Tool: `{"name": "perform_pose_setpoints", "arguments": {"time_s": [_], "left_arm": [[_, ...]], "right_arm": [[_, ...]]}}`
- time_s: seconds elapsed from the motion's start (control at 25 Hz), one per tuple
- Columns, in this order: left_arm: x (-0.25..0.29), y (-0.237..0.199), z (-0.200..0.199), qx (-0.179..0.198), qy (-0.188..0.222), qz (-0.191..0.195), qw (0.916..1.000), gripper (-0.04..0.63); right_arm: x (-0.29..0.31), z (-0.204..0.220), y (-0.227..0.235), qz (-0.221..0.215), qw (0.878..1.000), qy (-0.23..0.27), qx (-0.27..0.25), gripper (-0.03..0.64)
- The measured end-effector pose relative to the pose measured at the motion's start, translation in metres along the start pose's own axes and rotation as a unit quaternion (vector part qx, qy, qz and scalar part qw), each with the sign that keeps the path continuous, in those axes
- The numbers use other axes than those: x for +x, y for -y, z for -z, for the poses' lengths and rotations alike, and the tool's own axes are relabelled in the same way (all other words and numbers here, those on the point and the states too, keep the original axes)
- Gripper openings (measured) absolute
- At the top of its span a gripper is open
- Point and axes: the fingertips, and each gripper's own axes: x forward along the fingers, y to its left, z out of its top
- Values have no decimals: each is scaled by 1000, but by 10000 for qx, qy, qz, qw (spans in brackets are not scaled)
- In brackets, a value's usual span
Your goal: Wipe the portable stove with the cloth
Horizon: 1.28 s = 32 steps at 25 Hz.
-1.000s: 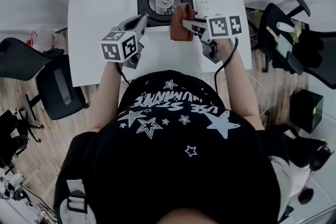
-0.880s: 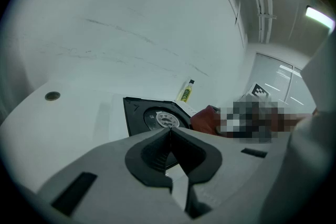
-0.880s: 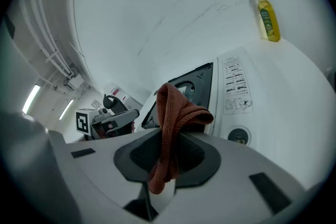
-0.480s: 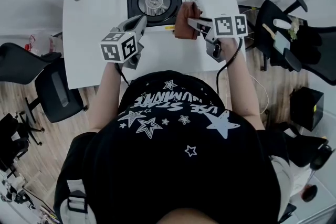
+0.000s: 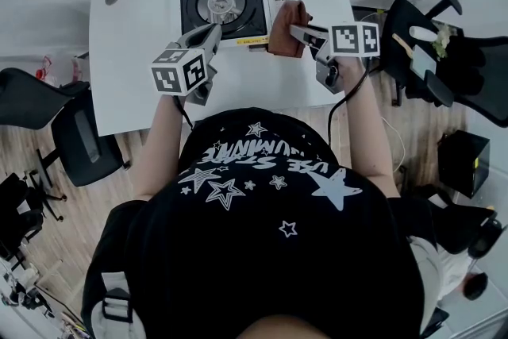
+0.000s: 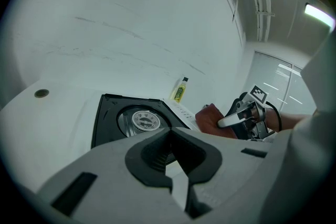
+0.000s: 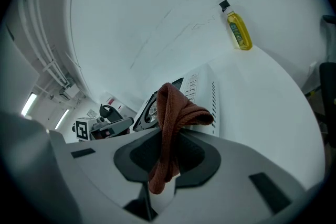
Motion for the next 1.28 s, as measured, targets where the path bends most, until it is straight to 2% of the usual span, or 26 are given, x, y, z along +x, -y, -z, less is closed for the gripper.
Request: {"name": "perform_pose_setpoints", "arguments": {"time_s": [0.68,1.0,1.28], "left_arm": [[-2,13,3,68,27,-73,9999,9],[-15,4,-1,157,41,142,9998,9],[-48,-27,-9,326,1,411,9986,9]], "right_arm": [[-38,-7,23,163,9987,441,177,65],[-28,-17,-9,249,9972,705,45,65],[2,-19,-63,342,9947,957,-126,66]]}}
